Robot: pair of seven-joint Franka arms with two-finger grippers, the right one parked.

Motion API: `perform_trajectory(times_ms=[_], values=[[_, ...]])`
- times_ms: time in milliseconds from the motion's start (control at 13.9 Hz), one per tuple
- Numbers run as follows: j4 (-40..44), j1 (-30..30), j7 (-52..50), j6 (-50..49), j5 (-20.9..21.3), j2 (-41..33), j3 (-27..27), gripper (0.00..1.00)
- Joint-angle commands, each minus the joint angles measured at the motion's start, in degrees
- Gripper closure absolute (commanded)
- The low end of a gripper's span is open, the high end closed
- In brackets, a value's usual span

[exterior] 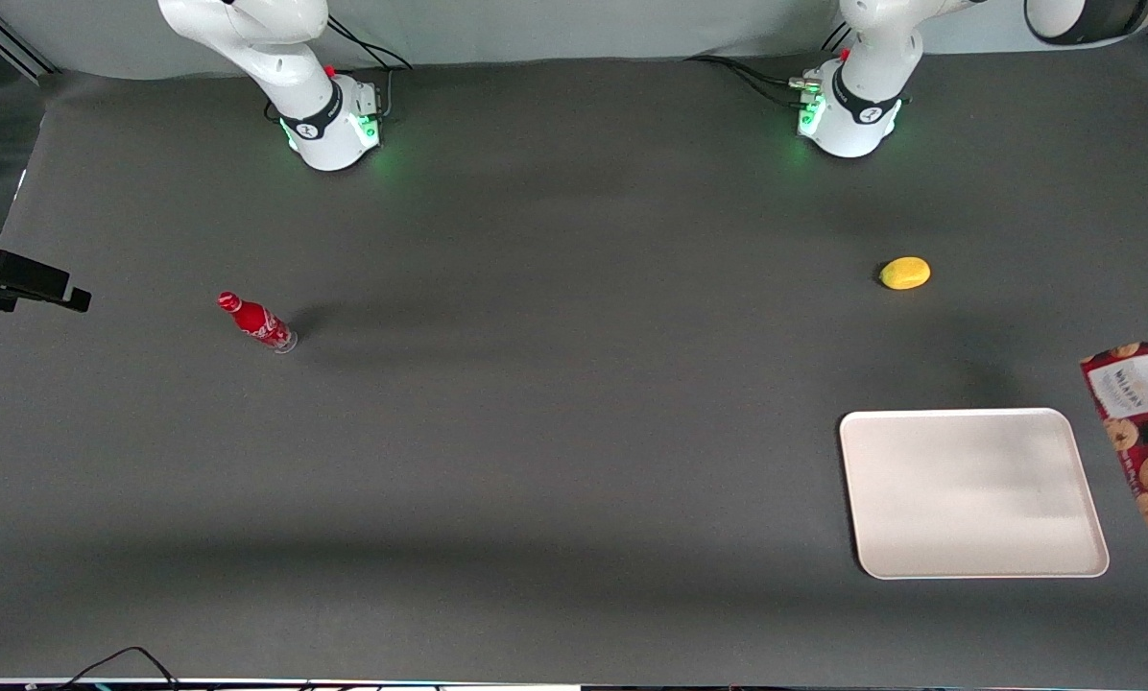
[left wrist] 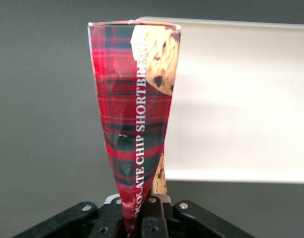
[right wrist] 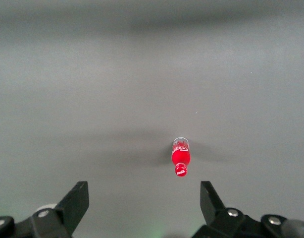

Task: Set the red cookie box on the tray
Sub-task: 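Carry the held cookie box over to the white tray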

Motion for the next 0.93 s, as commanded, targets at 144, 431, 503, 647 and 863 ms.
perform_trajectory(times_ms=[144,431,503,647,863], values=[[4.15,-1.16,-1.26,6.24,-0.69,7.86,0.76,1.00],[4.23,-1.16,-0.11,8.28,-0.43,11.65,0.67,1.00],[4.23,-1.25,0.15,8.72,-0.34,12.09,0.67,1.00],[4.23,-1.25,0.24,9.42,-0.34,12.71,0.67,1.00],[4.15,-1.17,3.04,11.26,-0.25,13.77,0.67,1.00]])
